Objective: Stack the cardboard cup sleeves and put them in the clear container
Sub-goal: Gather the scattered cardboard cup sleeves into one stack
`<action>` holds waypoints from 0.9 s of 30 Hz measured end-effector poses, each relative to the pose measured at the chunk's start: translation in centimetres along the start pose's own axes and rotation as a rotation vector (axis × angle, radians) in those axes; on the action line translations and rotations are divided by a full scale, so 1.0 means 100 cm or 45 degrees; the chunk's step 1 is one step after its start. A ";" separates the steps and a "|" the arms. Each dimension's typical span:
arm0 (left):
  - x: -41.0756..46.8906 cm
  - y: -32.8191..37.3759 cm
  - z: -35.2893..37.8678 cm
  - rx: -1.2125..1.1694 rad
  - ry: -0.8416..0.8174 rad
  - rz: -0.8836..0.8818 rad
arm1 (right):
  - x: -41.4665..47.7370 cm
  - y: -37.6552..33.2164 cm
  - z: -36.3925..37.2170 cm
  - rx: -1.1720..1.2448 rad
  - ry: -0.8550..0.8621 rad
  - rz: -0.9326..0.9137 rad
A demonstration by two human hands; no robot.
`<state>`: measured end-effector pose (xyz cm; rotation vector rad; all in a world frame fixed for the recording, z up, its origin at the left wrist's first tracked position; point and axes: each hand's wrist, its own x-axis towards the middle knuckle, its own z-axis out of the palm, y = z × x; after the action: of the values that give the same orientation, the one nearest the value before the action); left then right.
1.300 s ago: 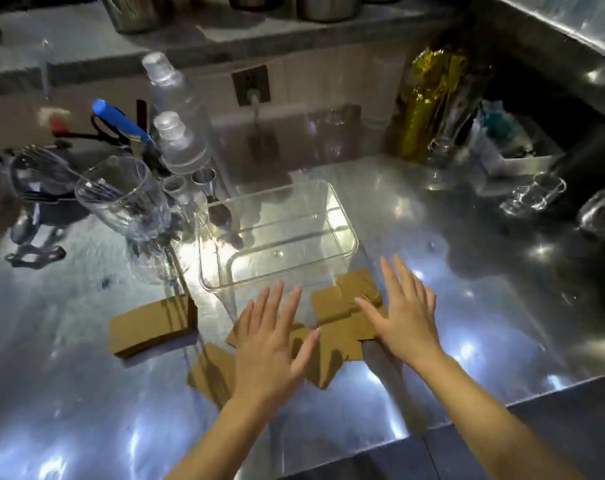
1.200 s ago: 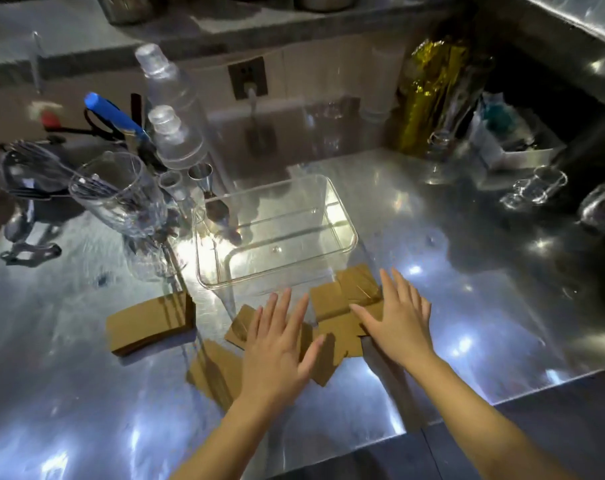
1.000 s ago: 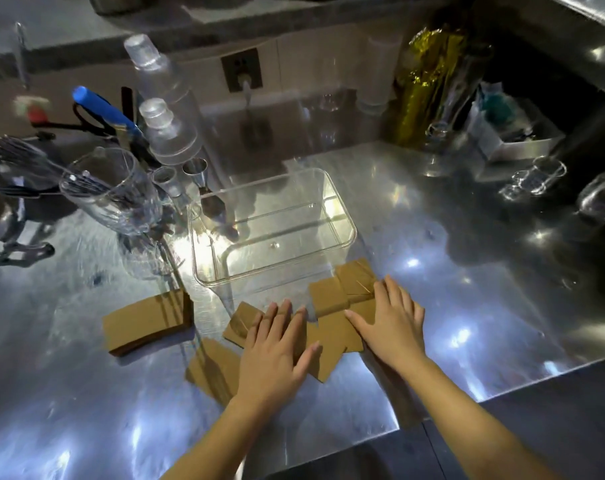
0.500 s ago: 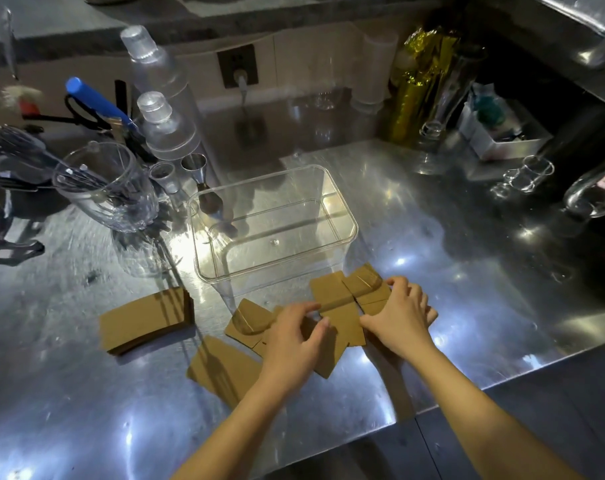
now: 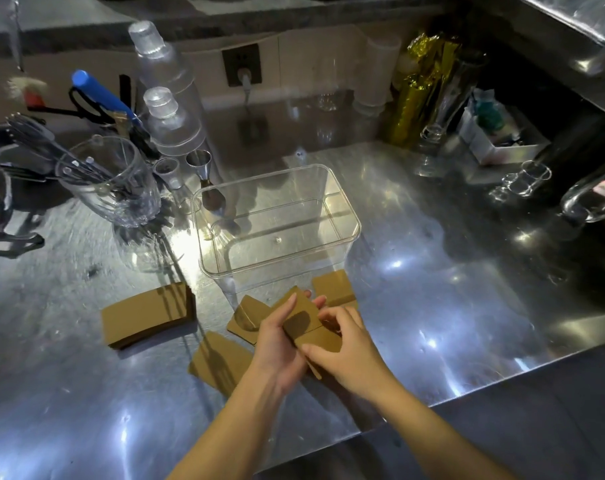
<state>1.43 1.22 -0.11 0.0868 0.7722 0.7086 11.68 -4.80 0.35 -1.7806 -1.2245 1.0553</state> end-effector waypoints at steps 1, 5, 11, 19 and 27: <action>-0.002 0.003 -0.004 -0.021 0.012 0.009 | 0.001 0.000 0.000 0.035 -0.018 -0.002; -0.007 0.015 -0.023 -0.044 0.085 0.127 | 0.008 0.007 0.000 -0.147 0.062 0.012; -0.019 0.031 -0.045 -0.102 0.077 0.274 | 0.010 0.024 0.014 -0.906 -0.208 -0.234; -0.025 0.042 -0.051 -0.225 0.155 0.401 | 0.012 0.022 0.013 -0.856 0.038 -0.311; -0.020 0.029 -0.047 -0.127 0.059 0.345 | 0.006 -0.008 0.017 -0.219 0.019 -0.108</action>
<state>-4.23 1.39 -1.38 0.0856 0.7757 1.0084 9.99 -3.86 0.20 -1.8431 -1.4050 0.9102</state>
